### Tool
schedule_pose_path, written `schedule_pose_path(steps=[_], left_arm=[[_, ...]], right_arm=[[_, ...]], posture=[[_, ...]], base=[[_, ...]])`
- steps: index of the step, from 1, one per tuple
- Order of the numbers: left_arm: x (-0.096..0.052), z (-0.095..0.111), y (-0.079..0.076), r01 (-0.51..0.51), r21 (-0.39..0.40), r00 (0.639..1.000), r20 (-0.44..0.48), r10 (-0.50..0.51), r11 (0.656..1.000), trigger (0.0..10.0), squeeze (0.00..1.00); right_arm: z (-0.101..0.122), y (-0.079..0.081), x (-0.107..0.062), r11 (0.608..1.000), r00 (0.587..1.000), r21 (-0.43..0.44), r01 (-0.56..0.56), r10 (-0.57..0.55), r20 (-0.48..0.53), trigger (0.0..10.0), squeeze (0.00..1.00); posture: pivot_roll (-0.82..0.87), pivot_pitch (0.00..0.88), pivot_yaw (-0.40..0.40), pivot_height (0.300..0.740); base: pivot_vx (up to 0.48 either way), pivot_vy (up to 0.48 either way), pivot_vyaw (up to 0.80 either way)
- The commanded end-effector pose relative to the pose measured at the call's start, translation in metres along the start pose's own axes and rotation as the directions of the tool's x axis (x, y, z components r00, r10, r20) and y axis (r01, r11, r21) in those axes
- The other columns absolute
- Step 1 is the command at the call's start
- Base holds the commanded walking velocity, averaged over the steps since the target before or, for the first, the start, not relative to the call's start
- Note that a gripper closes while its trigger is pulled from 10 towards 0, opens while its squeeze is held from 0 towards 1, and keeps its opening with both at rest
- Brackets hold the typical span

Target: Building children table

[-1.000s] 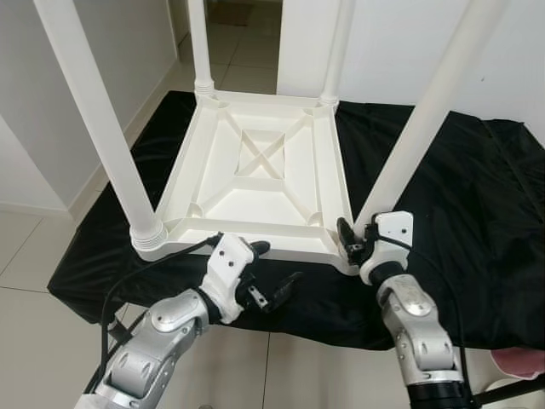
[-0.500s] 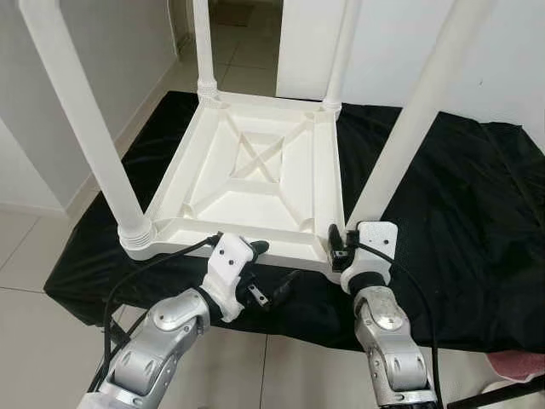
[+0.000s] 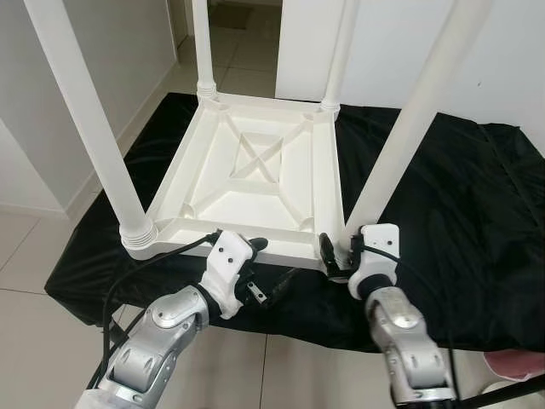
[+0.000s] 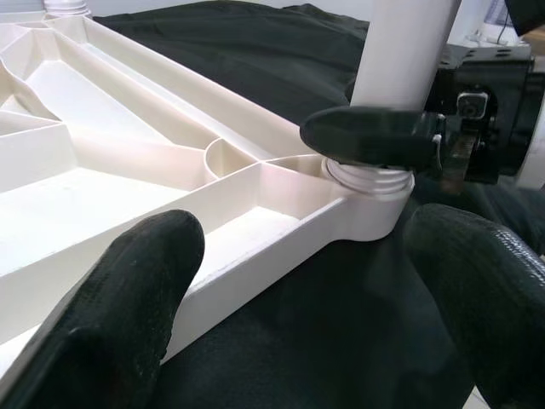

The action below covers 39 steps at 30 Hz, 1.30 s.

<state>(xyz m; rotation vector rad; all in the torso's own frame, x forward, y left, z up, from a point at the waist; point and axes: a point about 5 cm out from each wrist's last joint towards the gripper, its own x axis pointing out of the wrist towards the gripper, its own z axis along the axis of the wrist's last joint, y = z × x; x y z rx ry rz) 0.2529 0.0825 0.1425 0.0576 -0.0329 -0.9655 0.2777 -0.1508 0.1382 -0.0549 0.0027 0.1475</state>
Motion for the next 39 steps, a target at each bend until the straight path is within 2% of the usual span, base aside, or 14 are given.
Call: schedule_pose_path(steps=[1, 5, 8, 11, 14, 17, 27, 39], left_arm=[[0.0, -0.004, 0.002, 0.009, 0.009, 1.0, -0.02, -0.009, 1.0, 10.0, 0.0], [0.0, -0.002, 0.004, 0.008, 0.015, 1.0, -0.017, -0.008, 1.0, 10.0, 0.0], [0.0, -0.003, 0.004, 0.008, 0.016, 1.0, -0.019, -0.008, 1.0, 10.0, 0.0], [-0.001, -0.003, 0.004, 0.008, 0.015, 1.0, -0.021, -0.008, 1.0, 10.0, 0.0], [-0.002, -0.005, 0.003, 0.016, 0.019, 0.999, -0.034, -0.015, 1.0, 10.0, 0.0], [-0.003, -0.007, 0.002, 0.026, 0.019, 0.999, -0.043, -0.025, 0.999, 10.0, 0.0], [0.0, -0.009, -0.002, 0.053, 0.024, 0.997, -0.049, -0.052, 0.998, 10.0, 0.0], [0.003, -0.009, -0.002, 0.07, 0.025, 0.996, -0.052, -0.068, 0.997, 10.0, 0.0]], right_arm=[[-0.001, -0.005, 0.003, 0.999, 0.999, -0.006, -0.039, 0.039, -0.002, 10.0, 0.0], [0.002, -0.011, 0.004, 0.993, 0.994, -0.043, -0.106, 0.107, 0.027, 10.0, 0.0], [0.001, -0.011, 0.003, 0.993, 0.993, -0.036, -0.11, 0.111, 0.031, 10.0, 0.0], [-0.001, -0.01, 0.002, 0.992, 0.992, -0.027, -0.12, 0.121, 0.035, 10.0, 0.0], [-0.003, -0.002, 0.0, 0.981, 0.98, -0.02, -0.192, 0.193, 0.053, 10.0, 0.0], [-0.004, 0.0, -0.002, 0.973, 0.971, -0.017, -0.23, 0.231, 0.063, 10.0, 0.0], [-0.004, -0.009, 0.004, 0.953, 0.95, -0.07, -0.296, 0.301, 0.077, 10.0, 0.0], [-0.006, -0.016, 0.014, 0.909, 0.913, -0.128, -0.396, 0.405, 0.057, 10.0, 0.0]], posture=[[-0.04, 0.032, -0.017, 0.74], [-0.04, 0.032, -0.011, 0.74], [-0.04, 0.024, -0.011, 0.74], [-0.03, 0.022, -0.009, 0.74], [-0.03, 0.022, 0.003, 0.74], [-0.03, 0.021, 0.009, 0.74], [-0.04, 0.002, 0.019, 0.74], [-0.03, 0.003, 0.018, 0.74]], base=[[0.0, 0.0, 0.0], [0.0, 0.0, 0.0], [0.0, 0.0, 0.0], [0.0, 0.0, 0.0], [0.0, 0.0, 0.0], [0.0, 0.0, 0.0], [0.0, 0.0, 0.0], [0.0, 0.0, 0.0]])
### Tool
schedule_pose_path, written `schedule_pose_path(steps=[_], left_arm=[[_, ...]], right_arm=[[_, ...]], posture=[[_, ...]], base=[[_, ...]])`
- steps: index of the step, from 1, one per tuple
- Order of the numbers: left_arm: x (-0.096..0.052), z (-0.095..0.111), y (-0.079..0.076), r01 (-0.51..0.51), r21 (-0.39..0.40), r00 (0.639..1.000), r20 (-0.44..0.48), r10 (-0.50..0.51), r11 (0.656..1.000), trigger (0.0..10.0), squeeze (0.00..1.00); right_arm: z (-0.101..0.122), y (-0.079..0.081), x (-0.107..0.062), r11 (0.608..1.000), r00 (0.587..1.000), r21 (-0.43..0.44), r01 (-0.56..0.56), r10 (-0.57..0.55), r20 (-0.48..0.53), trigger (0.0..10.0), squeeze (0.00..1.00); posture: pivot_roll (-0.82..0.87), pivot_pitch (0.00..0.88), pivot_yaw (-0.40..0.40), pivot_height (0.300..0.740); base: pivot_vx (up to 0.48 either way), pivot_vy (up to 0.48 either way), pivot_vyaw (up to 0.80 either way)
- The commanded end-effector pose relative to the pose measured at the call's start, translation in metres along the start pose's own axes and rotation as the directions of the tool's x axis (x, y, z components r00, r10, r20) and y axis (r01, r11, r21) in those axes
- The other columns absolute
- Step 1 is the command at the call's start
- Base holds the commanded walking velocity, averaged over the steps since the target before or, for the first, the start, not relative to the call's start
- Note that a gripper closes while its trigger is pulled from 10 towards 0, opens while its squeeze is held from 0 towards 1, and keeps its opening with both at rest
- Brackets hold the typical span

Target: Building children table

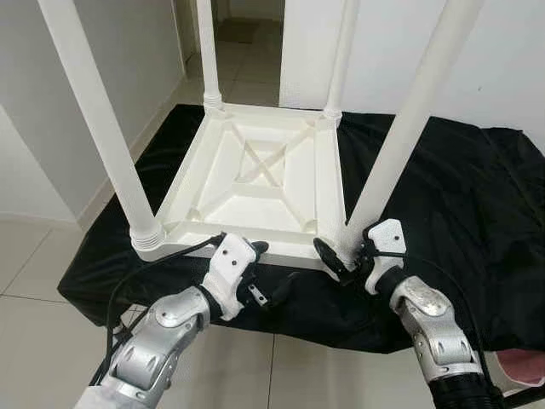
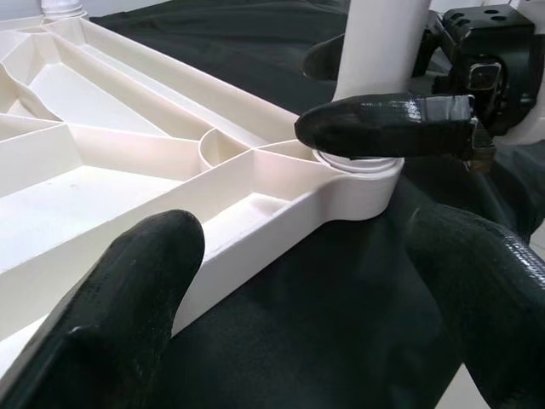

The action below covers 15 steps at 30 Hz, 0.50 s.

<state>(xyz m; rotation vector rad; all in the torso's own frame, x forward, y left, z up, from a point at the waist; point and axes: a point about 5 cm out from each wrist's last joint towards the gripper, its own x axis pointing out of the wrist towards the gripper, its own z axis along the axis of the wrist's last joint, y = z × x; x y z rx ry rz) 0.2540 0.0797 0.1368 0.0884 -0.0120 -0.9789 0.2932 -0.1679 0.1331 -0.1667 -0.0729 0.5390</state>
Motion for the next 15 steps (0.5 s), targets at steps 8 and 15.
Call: schedule_pose_path(steps=[8, 15], left_arm=[[0.001, -0.002, 0.001, 0.061, 0.032, 0.998, -0.024, -0.06, 0.998, 10.0, 0.0], [0.001, -0.002, 0.0, 0.06, 0.03, 0.998, -0.026, -0.059, 0.998, 10.0, 0.0]], right_arm=[[-0.007, -0.005, 0.008, 0.994, 0.994, -0.008, -0.109, 0.108, -0.008, 10.0, 0.0], [-0.007, -0.012, 0.009, 0.993, 0.993, -0.015, -0.121, 0.121, -0.013, 10.0, 0.0]], posture=[[-0.03, 0.0, 0.019, 0.74], [-0.02, 0.0, 0.019, 0.74]], base=[[0.0, 0.0, 0.0], [0.0, 0.0, 0.0]])
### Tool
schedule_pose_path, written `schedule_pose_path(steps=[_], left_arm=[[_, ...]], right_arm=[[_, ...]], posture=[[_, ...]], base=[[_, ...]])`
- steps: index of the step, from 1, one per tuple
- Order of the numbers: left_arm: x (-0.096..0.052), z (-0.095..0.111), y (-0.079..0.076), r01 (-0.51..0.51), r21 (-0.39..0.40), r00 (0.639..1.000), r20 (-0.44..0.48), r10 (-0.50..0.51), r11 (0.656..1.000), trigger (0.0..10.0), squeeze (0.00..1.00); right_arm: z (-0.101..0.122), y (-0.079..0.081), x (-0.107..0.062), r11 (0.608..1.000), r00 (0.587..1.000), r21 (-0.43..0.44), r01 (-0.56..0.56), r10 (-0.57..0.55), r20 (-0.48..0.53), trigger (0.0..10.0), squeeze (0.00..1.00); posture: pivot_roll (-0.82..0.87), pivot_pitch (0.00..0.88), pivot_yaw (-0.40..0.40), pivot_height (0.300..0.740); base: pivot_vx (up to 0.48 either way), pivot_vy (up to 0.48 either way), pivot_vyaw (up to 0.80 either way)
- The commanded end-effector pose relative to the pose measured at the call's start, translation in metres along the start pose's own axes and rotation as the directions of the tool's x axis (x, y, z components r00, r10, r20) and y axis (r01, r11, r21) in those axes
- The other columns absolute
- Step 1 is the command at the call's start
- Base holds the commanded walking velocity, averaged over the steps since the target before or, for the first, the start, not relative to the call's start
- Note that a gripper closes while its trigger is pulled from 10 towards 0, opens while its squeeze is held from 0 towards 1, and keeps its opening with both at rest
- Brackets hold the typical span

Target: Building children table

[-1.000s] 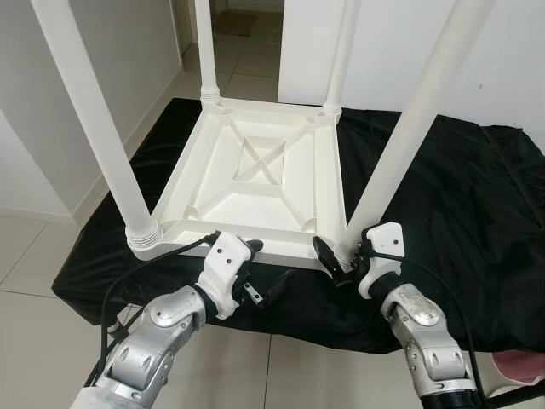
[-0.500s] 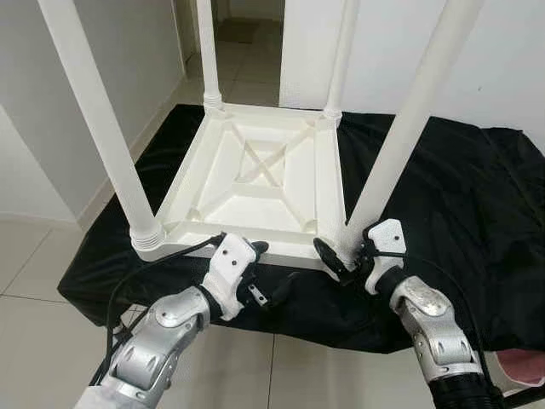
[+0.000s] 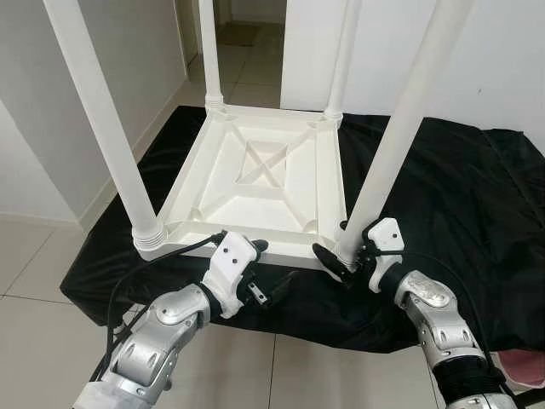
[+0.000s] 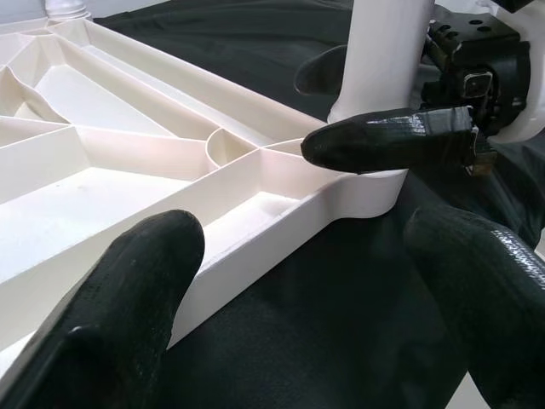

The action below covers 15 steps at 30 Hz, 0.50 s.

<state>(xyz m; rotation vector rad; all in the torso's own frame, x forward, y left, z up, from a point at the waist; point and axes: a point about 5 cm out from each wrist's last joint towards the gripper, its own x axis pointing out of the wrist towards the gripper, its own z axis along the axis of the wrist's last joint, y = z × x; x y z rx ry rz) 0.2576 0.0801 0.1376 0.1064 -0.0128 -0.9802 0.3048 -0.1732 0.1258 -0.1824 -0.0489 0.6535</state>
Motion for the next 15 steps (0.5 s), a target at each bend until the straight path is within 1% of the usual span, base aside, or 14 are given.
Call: schedule_pose_path(steps=[1, 4, 6, 8, 15], left_arm=[[-0.001, -0.003, -0.003, 0.06, 0.016, 0.998, -0.019, -0.059, 0.998, 10.0, 0.0], [-0.001, -0.003, -0.002, 0.061, 0.019, 0.998, -0.02, -0.06, 0.998, 10.0, 0.0], [-0.001, -0.003, -0.002, 0.061, 0.019, 0.998, -0.02, -0.06, 0.998, 10.0, 0.0], [-0.001, -0.002, 0.0, 0.059, 0.024, 0.998, -0.02, -0.058, 0.998, 10.0, 0.0], [0.0, -0.002, 0.0, 0.062, 0.029, 0.998, -0.018, -0.062, 0.998, 10.0, 0.0]], right_arm=[[0.001, -0.005, 0.002, 1.0, 1.0, -0.01, -0.007, 0.007, 0.0, 10.0, 0.0], [0.002, -0.009, 0.004, 1.0, 1.0, -0.013, -0.005, 0.005, -0.003, 10.0, 0.0], [0.002, -0.009, 0.004, 1.0, 1.0, -0.013, -0.005, 0.005, -0.003, 10.0, 0.0], [0.004, -0.014, 0.006, 0.999, 1.0, -0.033, -0.025, 0.025, 0.001, 10.0, 0.0], [0.005, -0.017, 0.01, 0.997, 0.998, -0.047, -0.055, 0.056, 0.006, 10.0, 0.0]], posture=[[-0.02, 0.0, 0.019, 0.74], [-0.02, 0.0, 0.016, 0.74], [-0.02, 0.0, 0.016, 0.74], [-0.02, 0.0, 0.016, 0.74], [-0.02, 0.0, 0.015, 0.74]], base=[[0.0, 0.0, 0.0], [0.0, 0.0, 0.0], [0.0, 0.0, 0.0], [0.0, 0.0, 0.0], [0.0, 0.0, 0.0]])
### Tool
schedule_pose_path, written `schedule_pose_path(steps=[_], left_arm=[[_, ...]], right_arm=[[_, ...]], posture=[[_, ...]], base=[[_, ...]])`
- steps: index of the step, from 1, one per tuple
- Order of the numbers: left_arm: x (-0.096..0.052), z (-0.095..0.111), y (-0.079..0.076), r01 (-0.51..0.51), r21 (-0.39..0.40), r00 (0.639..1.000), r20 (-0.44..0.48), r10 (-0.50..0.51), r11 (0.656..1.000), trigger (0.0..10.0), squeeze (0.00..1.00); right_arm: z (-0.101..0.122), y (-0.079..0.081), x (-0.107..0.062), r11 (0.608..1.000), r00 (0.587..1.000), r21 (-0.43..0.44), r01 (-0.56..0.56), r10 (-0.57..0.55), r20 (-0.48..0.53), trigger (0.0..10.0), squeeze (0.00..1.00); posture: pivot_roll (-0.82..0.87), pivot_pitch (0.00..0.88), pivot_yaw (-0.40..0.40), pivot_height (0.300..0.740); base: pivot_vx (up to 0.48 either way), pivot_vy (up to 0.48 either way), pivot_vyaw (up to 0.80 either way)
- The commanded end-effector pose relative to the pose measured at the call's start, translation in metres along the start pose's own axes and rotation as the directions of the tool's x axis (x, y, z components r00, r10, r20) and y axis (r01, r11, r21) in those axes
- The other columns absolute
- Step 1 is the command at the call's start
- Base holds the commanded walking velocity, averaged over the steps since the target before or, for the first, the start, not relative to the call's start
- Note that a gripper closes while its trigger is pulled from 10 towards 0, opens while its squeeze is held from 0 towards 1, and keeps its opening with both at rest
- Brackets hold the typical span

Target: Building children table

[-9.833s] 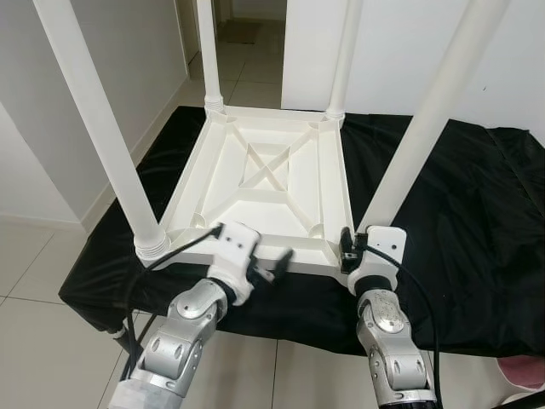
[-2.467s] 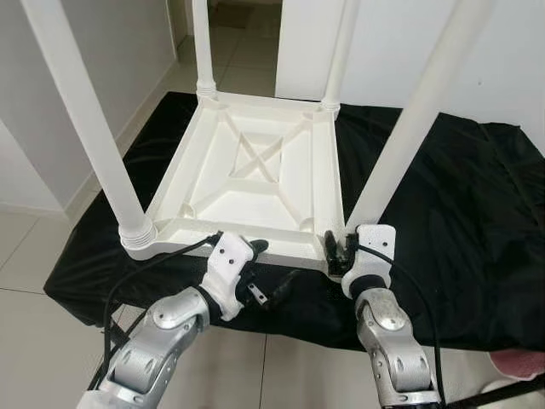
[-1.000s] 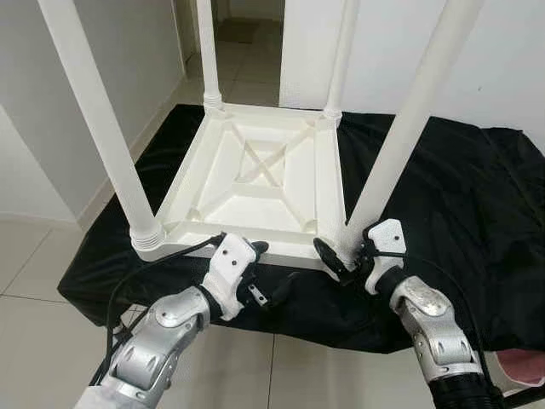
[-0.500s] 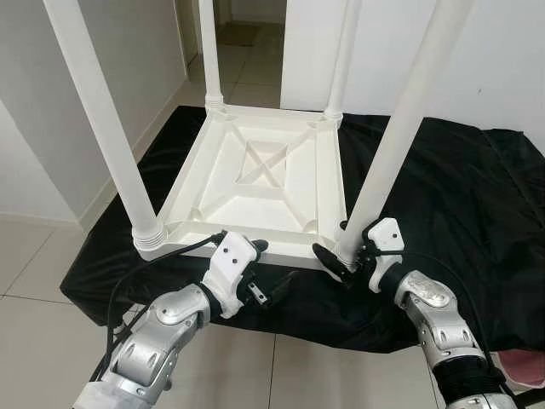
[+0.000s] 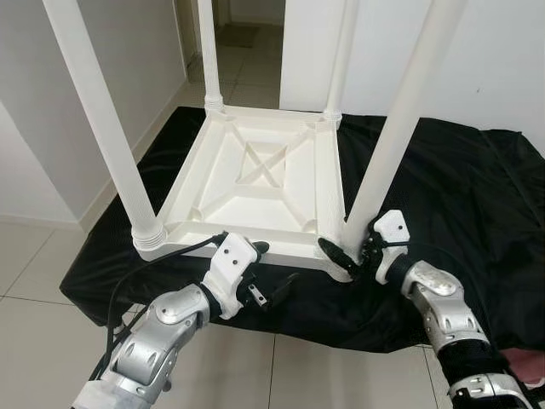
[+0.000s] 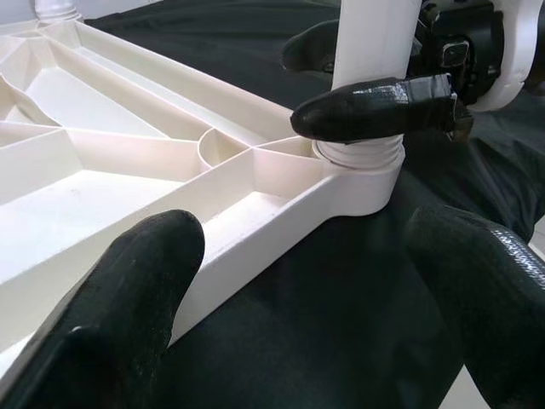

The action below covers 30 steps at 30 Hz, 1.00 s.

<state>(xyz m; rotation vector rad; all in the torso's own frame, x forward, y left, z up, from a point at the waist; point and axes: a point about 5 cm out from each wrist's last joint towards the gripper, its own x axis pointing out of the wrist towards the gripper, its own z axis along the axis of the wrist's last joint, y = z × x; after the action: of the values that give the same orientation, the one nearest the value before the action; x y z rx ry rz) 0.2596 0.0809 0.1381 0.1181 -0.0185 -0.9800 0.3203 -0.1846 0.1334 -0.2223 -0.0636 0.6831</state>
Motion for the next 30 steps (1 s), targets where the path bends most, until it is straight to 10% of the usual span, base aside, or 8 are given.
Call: schedule_pose_path(steps=[1, 12, 18, 23, 24, 26, 27, 30], left_arm=[[-0.0003, -0.002, -0.0022, 0.063, 0.017, 0.998, -0.017, -0.062, 0.998, 10.0, 0.0], [-0.0013, -0.0025, -0.0032, 0.068, 0.018, 0.998, -0.02, -0.067, 0.998, 10.0, 0.0], [-0.0015, -0.004, -0.0065, 0.073, 0.012, 0.997, -0.02, -0.073, 0.997, 10.0, 0.0], [-0.002, -0.0047, -0.0075, 0.075, 0.012, 0.997, -0.023, -0.074, 0.997, 10.0, 0.0], [-0.0021, -0.0048, -0.0075, 0.075, 0.011, 0.997, -0.024, -0.075, 0.997, 10.0, 0.0], [-0.0021, -0.0049, -0.0075, 0.075, 0.011, 0.997, -0.024, -0.075, 0.997, 10.0, 0.0], [-0.0021, -0.0049, -0.0076, 0.075, 0.011, 0.997, -0.024, -0.075, 0.997, 10.0, 0.0], [-0.0019, -0.0048, -0.0076, 0.075, 0.013, 0.997, -0.024, -0.075, 0.997, 10.0, 0.0]], right_arm=[[0.001, 0.0026, 0.0049, 1.0, 1.0, -0.005, -0.026, 0.026, 0.004, 10.0, 0.0], [0.0005, 0.0024, 0.0082, 0.999, 0.999, -0.015, -0.052, 0.052, 0.005, 10.0, 0.0], [-0.0031, 0.004, 0.0071, 0.997, 0.997, -0.014, -0.074, 0.074, 0.006, 0.0, 0.0], [-0.0053, 0.004, 0.0056, 0.998, 0.998, 0.002, -0.068, 0.068, 0.002, 0.0, 0.0], [-0.0065, 0.0041, 0.005, 0.997, 0.997, 0.005, -0.072, 0.072, -0.008, 3.8, 0.0], [-0.0073, 0.0041, 0.0047, 0.997, 0.997, 0.007, -0.075, 0.075, -0.014, 3.8, 0.0], [-0.0076, 0.0029, 0.0045, 0.998, 0.998, 0.01, -0.063, 0.063, -0.017, 10.0, 0.0], [-0.0076, 0.0016, 0.0048, 0.998, 0.999, 0.024, -0.05, 0.05, -0.015, 10.0, 0.0]], posture=[[-0.02, 0.0, 0.015, 0.74], [-0.01, 0.0, 0.012, 0.74], [-0.01, 0.0, 0.009, 0.74], [-0.01, 0.0, 0.006, 0.74], [-0.01, 0.0, 0.006, 0.74], [-0.01, 0.0, 0.006, 0.74], [-0.01, 0.0, 0.005, 0.74], [-0.01, 0.0, 0.004, 0.74]], base=[[0.0, 0.0, 0.0], [0.0, 0.0, 0.0], [0.0, 0.0, 0.0], [0.0, 0.0, 0.0], [0.0, 0.0, 0.0], [0.0, 0.0, 0.0], [0.0, 0.0, 0.0], [0.0, 0.0, 0.0]])
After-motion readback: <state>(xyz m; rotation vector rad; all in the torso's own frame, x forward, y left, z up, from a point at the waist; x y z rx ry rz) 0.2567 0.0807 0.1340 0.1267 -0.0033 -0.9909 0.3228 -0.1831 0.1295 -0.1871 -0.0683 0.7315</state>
